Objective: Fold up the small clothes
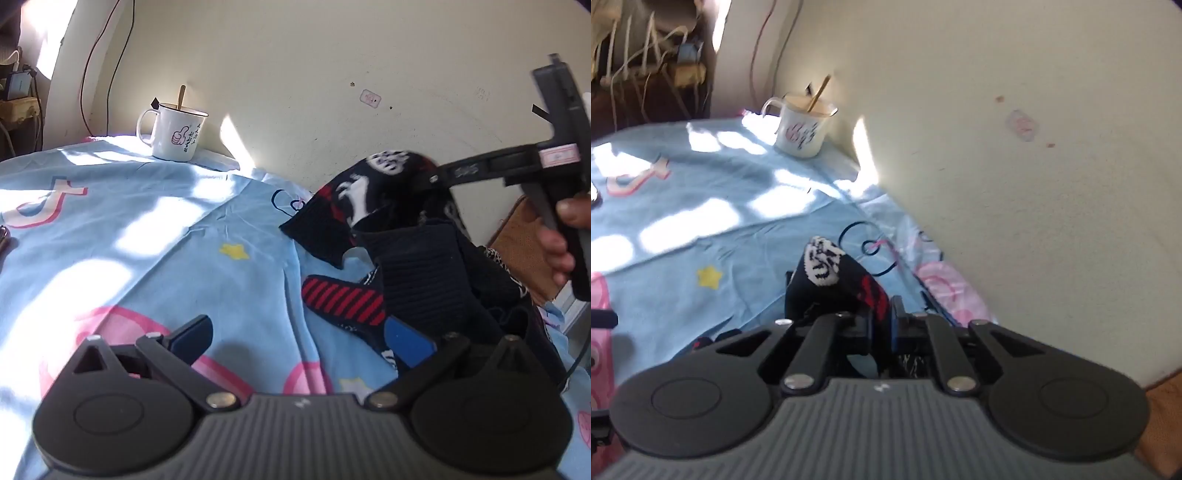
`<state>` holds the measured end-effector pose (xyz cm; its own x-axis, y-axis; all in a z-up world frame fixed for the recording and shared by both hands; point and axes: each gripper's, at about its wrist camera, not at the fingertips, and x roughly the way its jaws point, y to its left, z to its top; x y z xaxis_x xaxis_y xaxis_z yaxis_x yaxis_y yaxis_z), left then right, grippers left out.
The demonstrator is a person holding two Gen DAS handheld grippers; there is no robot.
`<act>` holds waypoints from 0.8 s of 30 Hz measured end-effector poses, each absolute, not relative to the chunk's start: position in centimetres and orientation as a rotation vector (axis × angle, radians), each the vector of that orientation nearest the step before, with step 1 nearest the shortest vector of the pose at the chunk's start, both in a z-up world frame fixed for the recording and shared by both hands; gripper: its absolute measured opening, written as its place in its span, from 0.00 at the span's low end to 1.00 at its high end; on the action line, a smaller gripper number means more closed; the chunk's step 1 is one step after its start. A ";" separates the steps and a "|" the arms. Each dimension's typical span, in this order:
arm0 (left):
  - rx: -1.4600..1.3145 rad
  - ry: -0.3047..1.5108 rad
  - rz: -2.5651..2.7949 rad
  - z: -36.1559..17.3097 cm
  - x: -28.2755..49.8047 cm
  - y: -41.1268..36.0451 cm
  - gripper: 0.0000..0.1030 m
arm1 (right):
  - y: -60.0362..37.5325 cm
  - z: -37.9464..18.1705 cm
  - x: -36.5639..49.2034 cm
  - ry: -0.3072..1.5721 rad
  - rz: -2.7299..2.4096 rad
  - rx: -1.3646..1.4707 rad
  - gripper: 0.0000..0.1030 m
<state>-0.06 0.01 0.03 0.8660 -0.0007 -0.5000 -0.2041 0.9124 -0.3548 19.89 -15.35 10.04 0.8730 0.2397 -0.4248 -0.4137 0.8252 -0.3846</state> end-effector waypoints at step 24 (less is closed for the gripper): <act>-0.165 0.336 -0.508 5.3 1.6 -14.1 0.17 | -52.9 4.5 -1.0 0.149 -0.339 0.314 0.12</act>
<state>1.58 -14.08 5.33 0.8204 -0.5021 -0.2735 0.4485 0.8618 -0.2369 -1.02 -52.88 4.46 0.9328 -0.3028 -0.1956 0.3487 0.8953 0.2771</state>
